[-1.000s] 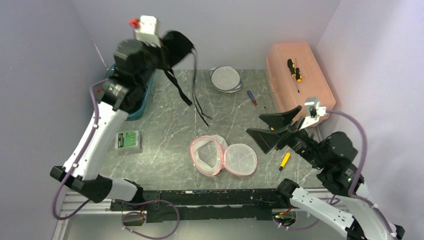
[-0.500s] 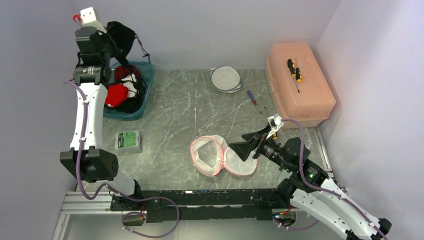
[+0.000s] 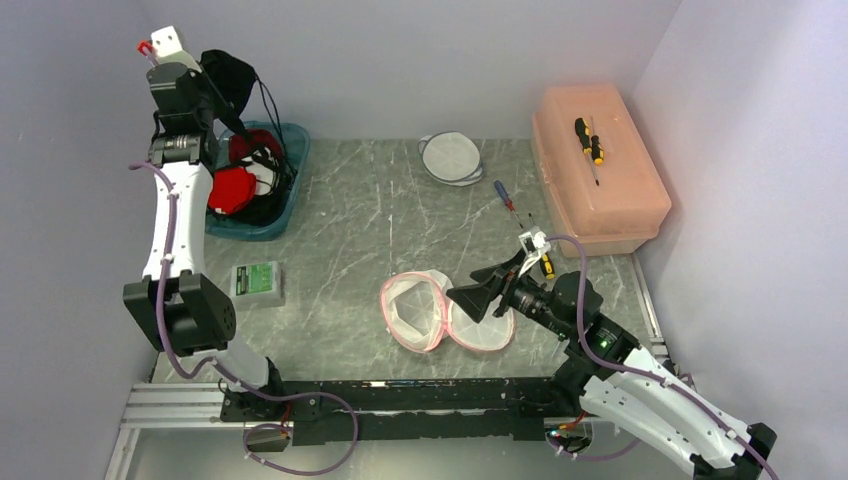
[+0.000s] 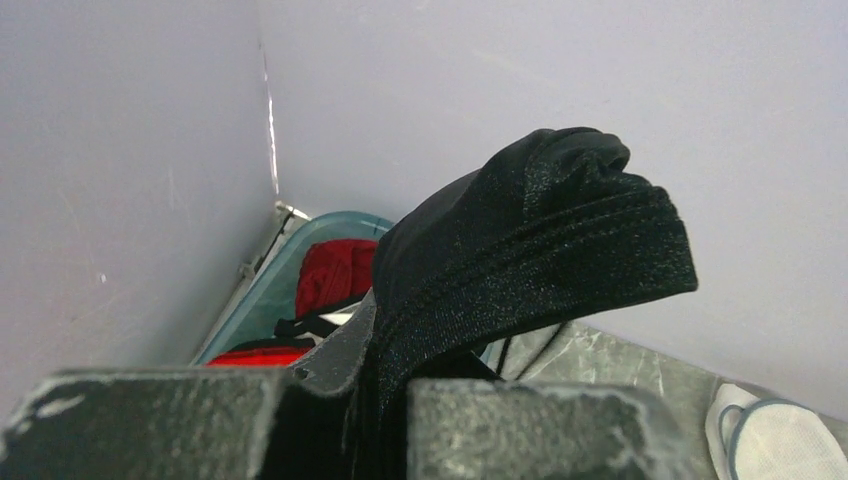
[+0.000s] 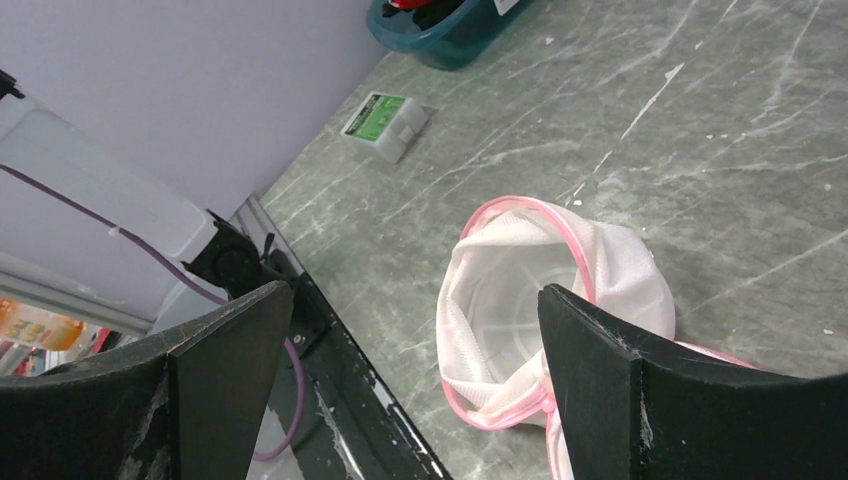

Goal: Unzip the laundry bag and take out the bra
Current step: Place the bra in the bin.

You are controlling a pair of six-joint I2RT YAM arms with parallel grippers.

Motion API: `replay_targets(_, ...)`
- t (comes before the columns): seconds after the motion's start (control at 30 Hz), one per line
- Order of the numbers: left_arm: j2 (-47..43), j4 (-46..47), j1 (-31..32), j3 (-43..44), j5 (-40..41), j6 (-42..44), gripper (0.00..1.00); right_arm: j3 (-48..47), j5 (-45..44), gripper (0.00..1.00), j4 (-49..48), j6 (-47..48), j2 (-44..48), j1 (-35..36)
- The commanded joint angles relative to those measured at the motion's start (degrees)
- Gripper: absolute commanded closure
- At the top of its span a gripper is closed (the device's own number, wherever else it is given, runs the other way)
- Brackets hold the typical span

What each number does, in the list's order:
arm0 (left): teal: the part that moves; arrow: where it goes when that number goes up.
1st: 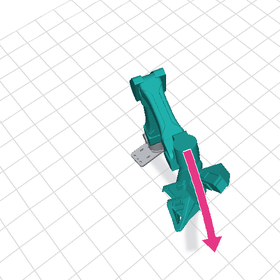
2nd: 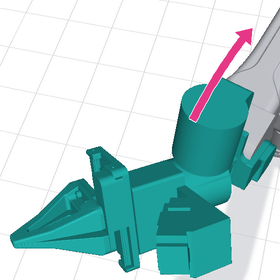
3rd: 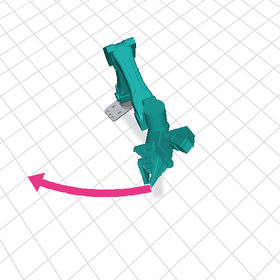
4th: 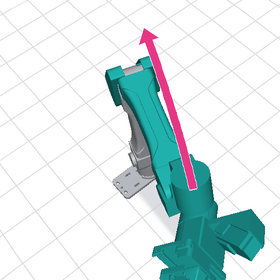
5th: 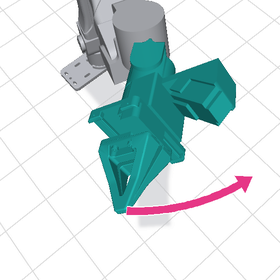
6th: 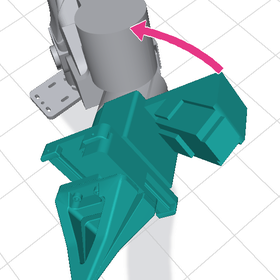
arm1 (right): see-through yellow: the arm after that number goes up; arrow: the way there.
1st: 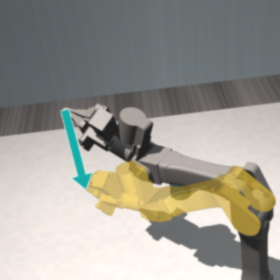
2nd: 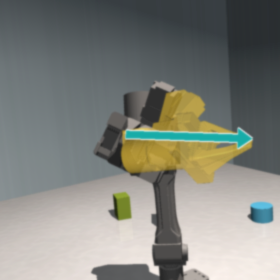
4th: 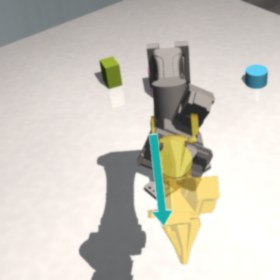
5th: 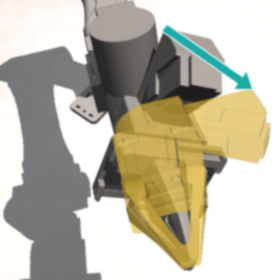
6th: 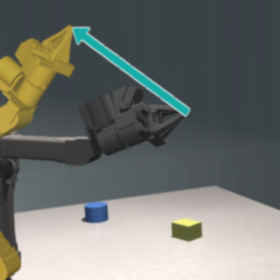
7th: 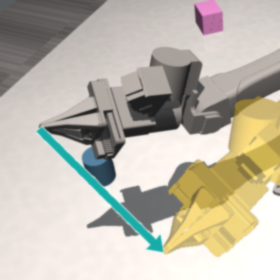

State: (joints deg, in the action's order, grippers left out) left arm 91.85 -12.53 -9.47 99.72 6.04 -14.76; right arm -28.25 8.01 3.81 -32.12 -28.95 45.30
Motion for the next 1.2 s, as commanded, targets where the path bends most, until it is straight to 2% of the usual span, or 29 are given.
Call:
replay_targets(0.0,3.3,2.1,-1.9,-2.2,-0.2,-2.8,0.97,-0.2,0.1,0.03,-4.8,0.8,0.2,0.0)
replay_targets(0.17,9.6,-1.8,-2.9,-0.6,1.1,-7.6,0.97,0.5,-0.7,0.03,-4.3,0.6,1.0,0.0)
replay_targets(0.37,16.9,-11.1,-3.0,4.2,3.2,-12.9,0.97,0.4,-1.4,0.03,-4.1,0.5,1.6,0.0)
replay_targets(0.6,19.5,-11.6,-3.0,1.5,2.2,-16.4,0.93,0.7,-1.1,0.03,-4.1,0.4,1.5,0.0)
replay_targets(0.63,20.0,-12.0,-3.0,1.4,2.4,-16.6,0.85,0.6,-1.0,0.03,-4.1,0.4,1.6,0.0)
replay_targets(0.73,20.5,-13.7,-2.9,1.1,3.7,-17.1,0.52,0.3,-1.5,0.03,-1.8,0.5,2.2,0.0)
replay_targets(0.8,19.0,-12.7,-2.9,-0.6,4.3,-17.2,0.37,0.3,-2.4,0.03,-0.9,0.8,2.8,0.0)
replay_targets(0.83,17.9,-12.2,-2.9,-1.4,4.5,-17.2,0.14,0.3,-3.0,0.03,-0.5,0.9,2.8,0.0)
replay_targets(0.87,16.8,-11.6,-2.9,-2.1,4.4,-16.8,0.07,0.2,-3.5,0.03,-0.1,1.0,2.8,-0.1)
replay_targets(1.07,7.8,-11.7,-2.5,-3.5,1.1,-16.1,0.06,-1.1,-8.4,0.0,3.4,1.2,3.2,0.0)
replay_targets(1.17,0.5,-11.5,1.5,-5.1,-0.6,-14.3,0.06,-2.3,-16.3,0.0,7.8,-1.4,3.1,0.0)
